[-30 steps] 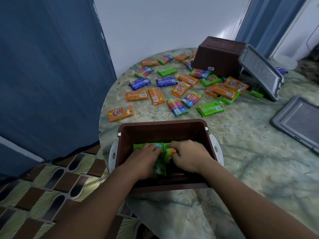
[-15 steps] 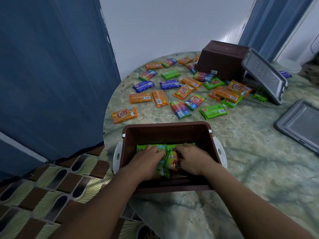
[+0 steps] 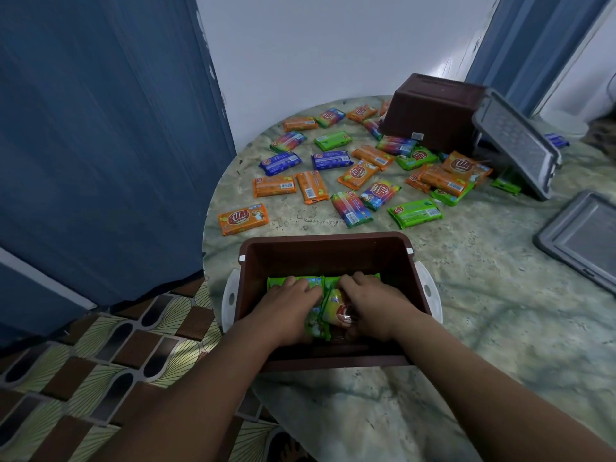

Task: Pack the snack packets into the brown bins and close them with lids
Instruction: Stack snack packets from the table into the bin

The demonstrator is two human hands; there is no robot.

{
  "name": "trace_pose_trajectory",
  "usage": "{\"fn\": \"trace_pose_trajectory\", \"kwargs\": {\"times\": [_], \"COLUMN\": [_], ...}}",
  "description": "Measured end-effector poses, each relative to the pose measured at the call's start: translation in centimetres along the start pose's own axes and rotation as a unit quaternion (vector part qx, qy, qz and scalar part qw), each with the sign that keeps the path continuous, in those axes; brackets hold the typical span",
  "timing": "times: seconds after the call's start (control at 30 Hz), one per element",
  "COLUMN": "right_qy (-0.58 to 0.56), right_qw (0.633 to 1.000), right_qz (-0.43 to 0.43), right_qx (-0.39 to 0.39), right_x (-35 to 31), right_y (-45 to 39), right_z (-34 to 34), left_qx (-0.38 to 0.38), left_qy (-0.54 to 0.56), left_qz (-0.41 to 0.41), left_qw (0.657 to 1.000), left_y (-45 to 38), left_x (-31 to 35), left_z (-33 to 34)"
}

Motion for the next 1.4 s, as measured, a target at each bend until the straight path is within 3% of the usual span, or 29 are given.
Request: {"fn": "trace_pose_trajectory", "kwargs": {"times": [0.27, 0.97, 1.1, 1.2, 1.3, 1.4], "right_qy": [0.082, 0.057, 0.026, 0.012, 0.005, 0.023], "right_qw": [0.995, 0.997, 0.998, 0.993, 0.986, 0.993], "right_qz": [-0.051, -0.044, -0.050, -0.070, -0.075, -0.072], "right_qx": [0.010, -0.018, 0.017, 0.096, 0.146, 0.091], "right_x": [-0.5, -0.6, -0.7, -1.0, -0.6, -0.1], "right_y": [0.4, 0.4, 0.9, 1.4, 1.3, 1.1], "right_z": [0.1, 0.0, -0.5, -2.4, -5.0, -5.2], "left_qx": [-0.010, -0.014, -0.008, 0.046, 0.099, 0.029], "left_qy": [-0.015, -0.014, 0.019, 0.059, 0.005, -0.068], "left_qz": [0.003, -0.003, -0.020, -0.030, -0.013, -0.004], "left_qw": [1.000, 1.000, 1.000, 0.997, 0.995, 0.997], "left_y": [-0.1, -0.2, 0.3, 0.8, 0.7, 0.6], "left_x": [0.0, -0.1, -0.4, -0.5, -0.4, -0.5], "left_z": [0.1, 0.3, -0.3, -2.7, -5.5, -4.9]}}
Point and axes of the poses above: each hand's wrist, its own y-axis away from the middle knuckle, its own z-axis out of the palm, x = y × z, the point moved 5 cm from there along -y, towards the middle knuckle, and after that the axes turned 2 degrees about x, right-handed, at the moved point
